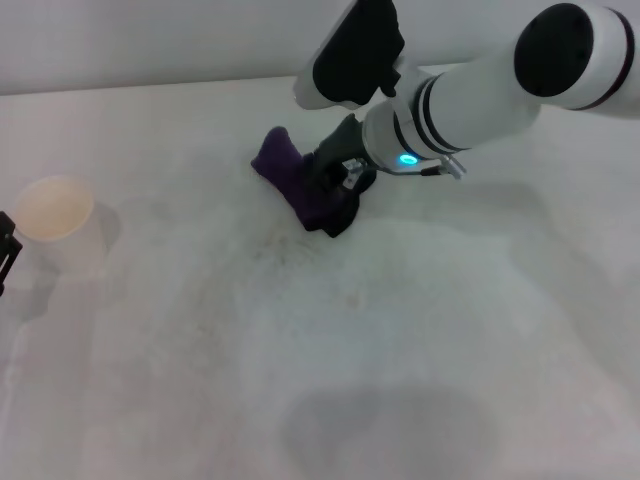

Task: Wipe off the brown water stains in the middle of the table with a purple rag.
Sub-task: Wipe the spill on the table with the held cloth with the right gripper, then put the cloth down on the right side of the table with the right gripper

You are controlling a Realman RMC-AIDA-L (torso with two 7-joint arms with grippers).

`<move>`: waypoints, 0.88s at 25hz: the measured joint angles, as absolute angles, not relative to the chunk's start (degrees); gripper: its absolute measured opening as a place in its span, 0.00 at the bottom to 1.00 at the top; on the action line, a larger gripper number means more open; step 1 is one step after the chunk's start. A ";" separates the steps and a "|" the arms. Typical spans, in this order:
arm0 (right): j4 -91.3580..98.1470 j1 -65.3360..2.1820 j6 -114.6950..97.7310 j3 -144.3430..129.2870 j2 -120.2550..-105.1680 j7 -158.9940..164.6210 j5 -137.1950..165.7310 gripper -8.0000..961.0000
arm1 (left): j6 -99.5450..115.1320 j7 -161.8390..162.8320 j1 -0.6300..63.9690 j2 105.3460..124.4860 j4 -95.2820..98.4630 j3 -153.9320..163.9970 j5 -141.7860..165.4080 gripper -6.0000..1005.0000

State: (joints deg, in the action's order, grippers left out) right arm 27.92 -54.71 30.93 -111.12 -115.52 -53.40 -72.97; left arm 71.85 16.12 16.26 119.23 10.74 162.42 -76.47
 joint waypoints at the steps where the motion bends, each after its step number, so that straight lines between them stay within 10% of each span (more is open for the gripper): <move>1: 28.35 -54.36 32.16 -110.67 -115.50 -53.51 -72.69 0.14 | 71.86 16.13 16.26 119.23 10.73 162.42 -76.50 0.89; 22: 43.61 -37.99 59.09 -81.44 -114.98 -57.45 -52.63 0.17 | 72.17 16.17 16.51 119.22 10.72 162.33 -76.82 0.89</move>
State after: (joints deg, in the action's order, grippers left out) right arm 43.61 -37.99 59.10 -81.44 -114.98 -57.45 -52.63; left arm 72.17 16.17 16.51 119.22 10.72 162.33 -76.82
